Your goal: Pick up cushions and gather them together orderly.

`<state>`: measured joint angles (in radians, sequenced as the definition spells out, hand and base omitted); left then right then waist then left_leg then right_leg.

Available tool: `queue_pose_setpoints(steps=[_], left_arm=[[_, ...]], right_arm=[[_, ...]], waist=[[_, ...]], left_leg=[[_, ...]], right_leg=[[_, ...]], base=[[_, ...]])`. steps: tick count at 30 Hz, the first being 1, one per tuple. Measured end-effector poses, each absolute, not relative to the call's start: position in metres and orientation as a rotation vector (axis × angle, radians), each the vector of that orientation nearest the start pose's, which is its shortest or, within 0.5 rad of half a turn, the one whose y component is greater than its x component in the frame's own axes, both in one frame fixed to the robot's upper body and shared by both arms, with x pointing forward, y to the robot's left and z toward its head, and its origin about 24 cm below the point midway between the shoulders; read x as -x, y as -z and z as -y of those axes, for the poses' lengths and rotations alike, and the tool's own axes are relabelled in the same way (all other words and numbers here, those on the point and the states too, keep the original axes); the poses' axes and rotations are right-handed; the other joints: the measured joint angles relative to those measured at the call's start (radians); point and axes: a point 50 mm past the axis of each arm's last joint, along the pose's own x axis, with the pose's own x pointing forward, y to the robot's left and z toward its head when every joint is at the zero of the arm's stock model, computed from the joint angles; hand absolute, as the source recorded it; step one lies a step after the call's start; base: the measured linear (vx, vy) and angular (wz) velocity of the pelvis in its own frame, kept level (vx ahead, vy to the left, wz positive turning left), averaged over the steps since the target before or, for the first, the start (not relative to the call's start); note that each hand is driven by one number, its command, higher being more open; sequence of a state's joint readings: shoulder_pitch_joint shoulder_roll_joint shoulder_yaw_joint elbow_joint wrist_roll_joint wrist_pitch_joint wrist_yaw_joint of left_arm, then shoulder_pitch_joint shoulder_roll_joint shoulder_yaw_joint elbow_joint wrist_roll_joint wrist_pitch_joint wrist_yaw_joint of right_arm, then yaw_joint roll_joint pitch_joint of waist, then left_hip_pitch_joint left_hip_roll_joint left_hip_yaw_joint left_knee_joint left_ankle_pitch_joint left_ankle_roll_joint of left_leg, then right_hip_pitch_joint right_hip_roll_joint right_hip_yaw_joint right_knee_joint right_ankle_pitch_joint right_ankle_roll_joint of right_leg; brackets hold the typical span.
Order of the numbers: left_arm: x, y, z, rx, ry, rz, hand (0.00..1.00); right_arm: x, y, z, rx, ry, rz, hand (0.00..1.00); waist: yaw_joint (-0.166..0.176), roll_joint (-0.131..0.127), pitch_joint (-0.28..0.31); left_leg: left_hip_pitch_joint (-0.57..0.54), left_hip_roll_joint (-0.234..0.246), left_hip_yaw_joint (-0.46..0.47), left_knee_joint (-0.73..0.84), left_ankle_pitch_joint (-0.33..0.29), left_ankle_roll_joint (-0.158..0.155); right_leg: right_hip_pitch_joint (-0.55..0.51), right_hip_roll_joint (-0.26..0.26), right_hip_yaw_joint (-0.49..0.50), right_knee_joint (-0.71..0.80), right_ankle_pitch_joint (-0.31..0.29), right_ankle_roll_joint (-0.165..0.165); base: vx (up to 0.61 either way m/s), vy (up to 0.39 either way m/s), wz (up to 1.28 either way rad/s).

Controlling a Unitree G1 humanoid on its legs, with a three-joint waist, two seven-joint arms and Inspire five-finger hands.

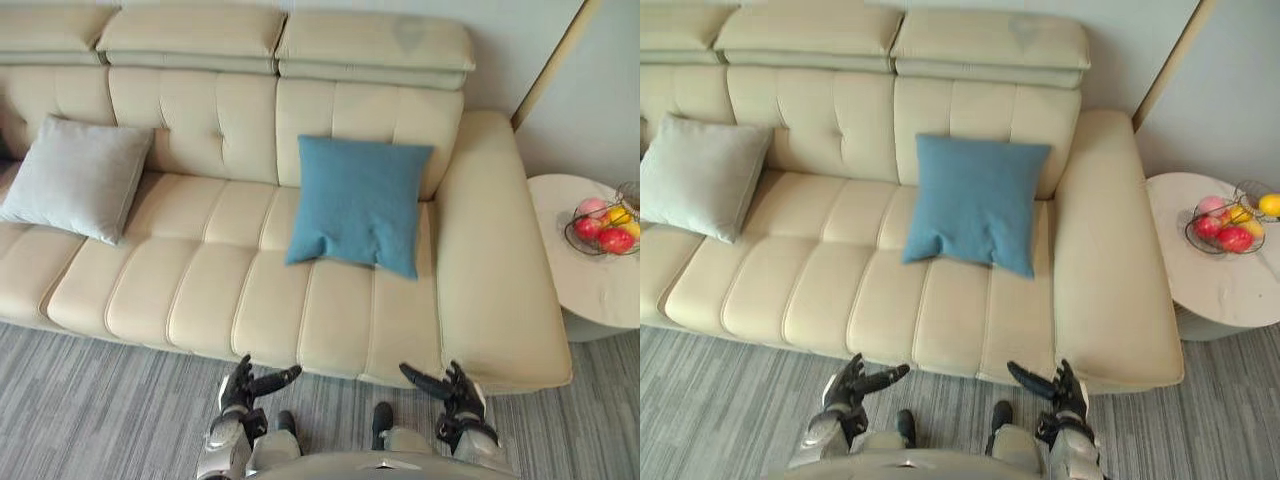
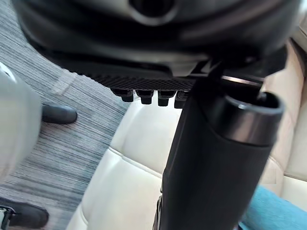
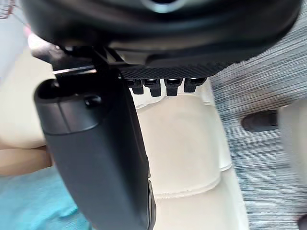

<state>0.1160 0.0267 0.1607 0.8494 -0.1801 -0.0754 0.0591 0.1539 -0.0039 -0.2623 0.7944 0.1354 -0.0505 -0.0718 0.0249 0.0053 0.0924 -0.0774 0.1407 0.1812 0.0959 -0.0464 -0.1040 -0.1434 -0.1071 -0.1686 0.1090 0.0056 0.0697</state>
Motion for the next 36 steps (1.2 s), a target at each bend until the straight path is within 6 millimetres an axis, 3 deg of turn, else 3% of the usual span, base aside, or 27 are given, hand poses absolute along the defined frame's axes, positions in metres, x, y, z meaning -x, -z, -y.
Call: queue_pose_setpoints(steps=[6, 10, 12, 13, 14, 15, 17, 18, 21, 23, 24, 26, 28, 30, 31, 32, 34, 35, 36], left_arm=[[-0.099, 0.152, -0.206, 0.093, -0.355, -0.98, 1.0], [-0.102, 0.152, -0.211, 0.061, -0.363, -0.985, 1.0], [-0.109, 0.15, -0.21, 0.059, -0.357, -0.97, 1.0], [-0.114, 0.149, -0.208, 0.068, -0.356, -0.959, 1.0], [-0.114, 0.149, -0.21, 0.074, -0.366, -0.957, 1.0], [-0.115, 0.148, -0.211, 0.074, -0.376, -0.954, 1.0], [-0.112, 0.149, -0.215, 0.066, -0.388, -0.96, 1.0], [-0.112, 0.148, -0.216, 0.066, -0.394, -0.96, 1.0], [-0.117, 0.149, -0.206, 0.108, -0.398, -0.949, 1.0], [-0.124, 0.147, -0.202, 0.103, -0.379, -0.936, 1.0], [-0.125, 0.147, -0.2, 0.098, -0.368, -0.936, 1.0], [-0.125, 0.148, -0.194, 0.082, -0.335, -0.94, 1.0], [-0.131, 0.144, -0.197, 0.073, -0.334, -0.914, 1.0], [-0.133, 0.143, -0.2, 0.066, -0.335, -0.902, 1.0], [-0.133, 0.143, -0.2, 0.066, -0.336, -0.902, 1.0], [-0.133, 0.143, -0.199, 0.068, -0.336, -0.903, 1.0], [-0.129, 0.145, -0.194, 0.082, -0.334, -0.919, 1.0], [-0.126, 0.145, -0.202, 0.063, -0.348, -0.924, 1.0], [-0.124, 0.145, -0.204, 0.059, -0.353, -0.93, 1.0]], right_arm=[[-0.094, 0.153, 0.206, -0.162, 0.45, -0.989, 1.0], [-0.105, 0.153, 0.2, -0.157, 0.42, -0.986, 1.0], [-0.109, 0.152, 0.198, -0.153, 0.409, -0.979, 1.0], [-0.115, 0.151, 0.195, -0.154, 0.401, -0.969, 1.0], [-0.112, 0.152, 0.193, -0.158, 0.4, -0.981, 1.0], [-0.104, 0.155, 0.19, -0.164, 0.401, -1.002, 1.0], [-0.101, 0.157, 0.185, -0.168, 0.392, -1.017, 1.0], [-0.106, 0.156, 0.183, -0.167, 0.381, -1.006, 1.0], [-0.123, 0.15, 0.185, -0.154, 0.39, -0.959, 1.0], [-0.13, 0.148, 0.186, -0.148, 0.393, -0.94, 1.0], [-0.13, 0.148, 0.187, -0.144, 0.396, -0.941, 1.0], [-0.117, 0.151, 0.19, -0.135, 0.42, -0.973, 1.0], [-0.117, 0.151, 0.191, -0.138, 0.432, -0.976, 1.0], [-0.116, 0.151, 0.193, -0.143, 0.454, -0.975, 1.0], [-0.116, 0.151, 0.195, -0.144, 0.459, -0.974, 1.0], [-0.117, 0.15, 0.197, -0.147, 0.471, -0.968, 1.0], [-0.117, 0.15, 0.199, -0.146, 0.471, -0.965, 1.0], [-0.117, 0.152, 0.19, -0.174, 0.457, -0.979, 1.0], [-0.116, 0.153, 0.186, -0.185, 0.448, -0.982, 1.0]], waist=[[-0.002, -0.021, -0.013], [0.0, -0.047, 0.0], [0.009, -0.049, 0.001], [0.019, -0.039, 0.019], [0.018, -0.044, 0.019], [0.02, -0.061, 0.021], [0.023, -0.08, 0.009], [0.027, -0.095, 0.008], [0.048, -0.056, 0.018], [0.056, -0.033, 0.038], [0.055, -0.024, 0.045], [0.051, -0.014, 0.047], [0.049, -0.021, 0.058], [0.047, -0.038, 0.07], [0.047, -0.04, 0.071], [0.045, -0.034, 0.068], [0.043, -0.011, 0.064], [0.044, -0.033, 0.063], [0.043, -0.043, 0.057]], left_leg=[[0.062, -0.017, 0.02, -0.043, 0.008, 0.001], [0.048, -0.009, 0.06, -0.015, -0.001, 0.008], [0.015, 0.012, 0.082, 0.029, -0.013, 0.022], [-0.003, 0.046, 0.1, 0.048, -0.016, 0.033], [-0.01, 0.049, 0.099, 0.06, -0.016, 0.033], [-0.012, 0.048, 0.083, 0.08, -0.016, 0.033], [-0.043, 0.046, 0.069, 0.11, -0.013, 0.029], [-0.072, 0.04, 0.065, 0.138, -0.004, 0.019], [-0.123, 0.063, 0.083, 0.103, 0.066, 0.006], [-0.15, 0.07, 0.066, 0.075, 0.117, -0.003], [-0.148, 0.072, 0.056, 0.066, 0.13, -0.003], [-0.136, 0.065, 0.049, -0.011, 0.215, -0.004], [-0.162, 0.071, 0.056, 0.045, 0.182, 0.003], [-0.186, 0.06, 0.054, 0.253, 0.045, 0.037], [-0.185, 0.061, 0.053, 0.299, 0.01, 0.039], [-0.165, 0.064, 0.039, 0.373, -0.087, 0.028], [-0.119, 0.055, 0.017, 0.314, -0.151, 0.019], [-0.104, 0.02, 0.039, 0.255, -0.125, 0.037], [-0.095, 0.008, 0.047, 0.231, -0.114, 0.041]], right_leg=[[0.077, 0.009, 0.018, -0.104, 0.053, 0.012], [0.036, 0.013, 0.037, -0.067, 0.081, 0.01], [0.003, 0.03, 0.036, -0.063, 0.139, 0.038], [-0.041, 0.024, 0.009, 0.106, 0.04, 0.027], [-0.081, 0.004, -0.016, 0.301, -0.055, 0.015], [-0.08, -0.023, -0.032, 0.512, -0.129, 0.04], [-0.058, -0.043, -0.026, 0.616, -0.148, 0.07], [-0.037, -0.043, -0.015, 0.564, -0.184, 0.1], [0.01, 0.02, -0.024, 0.347, -0.231, 0.039], [0.041, 0.045, -0.05, 0.234, -0.241, -0.032], [0.048, 0.051, -0.063, 0.225, -0.236, -0.041], [0.061, 0.052, -0.132, 0.218, -0.227, -0.057], [0.055, 0.034, -0.186, 0.216, -0.218, -0.087], [0.05, -0.002, -0.213, 0.216, -0.199, -0.08], [0.048, -0.009, -0.216, 0.214, -0.193, -0.076], [0.038, -0.019, -0.213, 0.212, -0.18, -0.061], [0.025, -0.019, -0.203, 0.212, -0.166, -0.04], [0.023, -0.034, -0.175, 0.182, -0.141, -0.014], [0.026, -0.037, -0.169, 0.166, -0.131, -0.008]], base=[[0.04, 0.029, -0.09], [-0.07, 0.029, -0.3], [-0.18, -0.001, -0.42], [-0.17, -0.043, -0.29], [-0.16, -0.066, -0.06], [-0.11, -0.138, 0.24], [-0.07, -0.169, 0.19], [-0.08, -0.199, 0.03], [-0.18, -0.226, -0.14], [-0.18, -0.15, 0.13], [-0.28, -0.132, 0.57], [-0.29, -0.058, 0.73], [-0.18, 0.024, 0.53], [-0.13, 0.102, 0.48], [-0.15, 0.202, 0.34], [-0.11, 0.211, 0.14], [-0.11, 0.262, -0.01], [-0.12, 0.294, -0.11], [-0.07, 0.218, -0.15]])
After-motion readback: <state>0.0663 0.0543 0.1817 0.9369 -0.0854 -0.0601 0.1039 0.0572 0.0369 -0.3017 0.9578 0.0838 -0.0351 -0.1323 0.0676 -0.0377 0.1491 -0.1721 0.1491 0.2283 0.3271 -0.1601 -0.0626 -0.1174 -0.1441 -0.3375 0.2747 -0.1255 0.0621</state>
